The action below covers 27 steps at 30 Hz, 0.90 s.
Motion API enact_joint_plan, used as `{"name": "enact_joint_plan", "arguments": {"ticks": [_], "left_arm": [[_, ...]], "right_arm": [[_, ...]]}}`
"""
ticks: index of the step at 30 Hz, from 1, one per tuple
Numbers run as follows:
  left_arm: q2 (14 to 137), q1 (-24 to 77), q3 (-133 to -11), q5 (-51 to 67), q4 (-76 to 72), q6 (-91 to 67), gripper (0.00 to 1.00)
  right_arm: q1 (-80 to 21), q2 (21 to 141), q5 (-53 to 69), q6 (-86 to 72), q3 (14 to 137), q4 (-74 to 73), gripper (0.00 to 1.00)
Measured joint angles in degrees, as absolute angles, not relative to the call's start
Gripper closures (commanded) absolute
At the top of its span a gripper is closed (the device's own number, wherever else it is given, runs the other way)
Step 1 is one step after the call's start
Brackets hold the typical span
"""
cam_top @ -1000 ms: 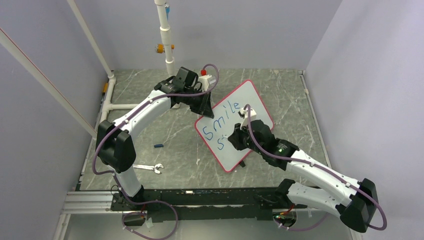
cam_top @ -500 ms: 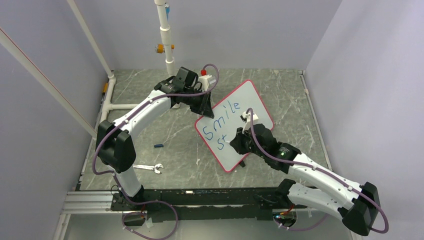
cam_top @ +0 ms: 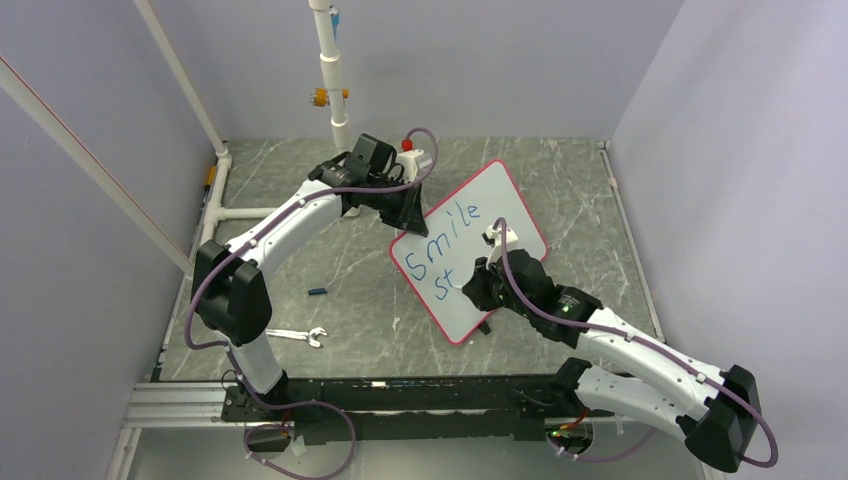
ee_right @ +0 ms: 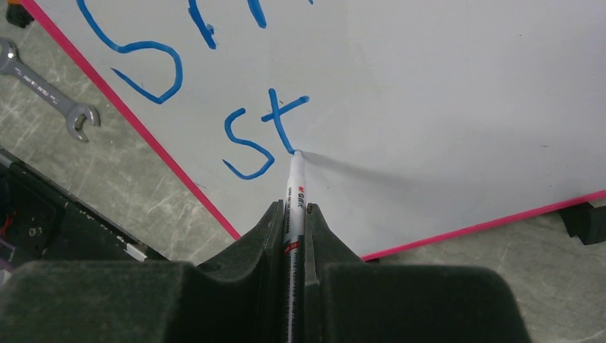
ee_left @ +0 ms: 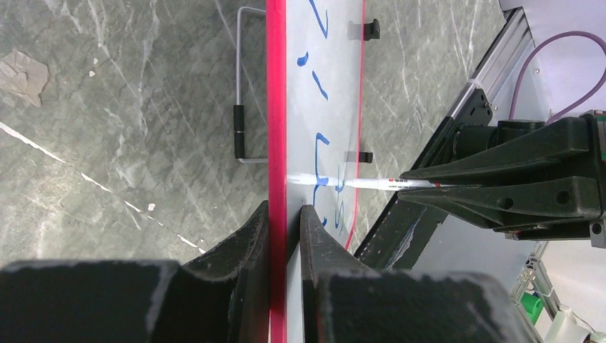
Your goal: Write a sentence on the whiteboard
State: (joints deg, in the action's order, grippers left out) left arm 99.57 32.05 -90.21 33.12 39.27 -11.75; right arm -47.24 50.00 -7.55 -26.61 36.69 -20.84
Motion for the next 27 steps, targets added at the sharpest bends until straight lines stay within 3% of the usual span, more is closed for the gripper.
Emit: {"name": "enact_joint_plan", "arguments": {"ticks": [27], "left_arm": [[99.1, 32.3, -90.2, 33.1, 39.2, -11.8, 1.0]], "right_arm": [[-46.6, 49.6, -16.5, -25.1, 42.4, -23.9, 1.0]]}}
